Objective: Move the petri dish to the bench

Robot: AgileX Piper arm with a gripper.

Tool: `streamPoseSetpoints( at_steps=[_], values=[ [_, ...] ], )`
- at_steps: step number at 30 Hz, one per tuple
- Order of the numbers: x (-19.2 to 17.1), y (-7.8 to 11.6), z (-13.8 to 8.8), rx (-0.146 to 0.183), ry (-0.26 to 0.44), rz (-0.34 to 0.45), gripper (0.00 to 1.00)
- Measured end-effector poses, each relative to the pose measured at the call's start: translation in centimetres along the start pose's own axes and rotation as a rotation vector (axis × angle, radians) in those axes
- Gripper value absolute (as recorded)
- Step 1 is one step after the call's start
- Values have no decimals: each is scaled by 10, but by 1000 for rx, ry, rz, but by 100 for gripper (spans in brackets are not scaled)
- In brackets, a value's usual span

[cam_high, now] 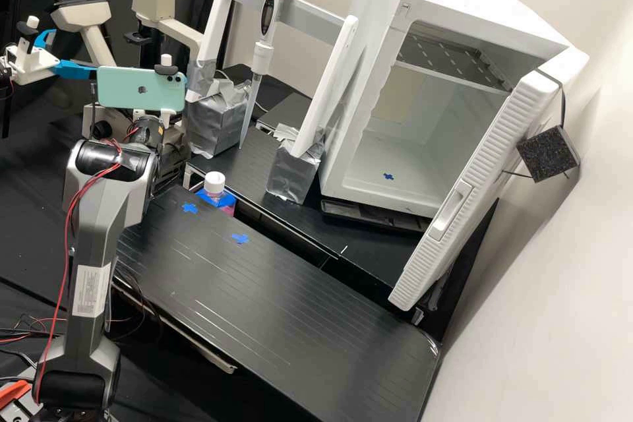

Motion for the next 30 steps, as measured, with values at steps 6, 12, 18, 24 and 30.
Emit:
streamPoseSetpoints(
  at_steps=[6, 12, 18, 24, 30],
  values=[
    [2, -4, 4, -11, -14, -11, 100],
    [3, -10, 5, -12, -21, -19, 100],
    [2, -21, 11, -17, -39, -44, 100],
    [-2, -30, 12, -9, -50, -69, 100],
    [-4, -33, 8, -10, -44, -78, 100]
  ],
)
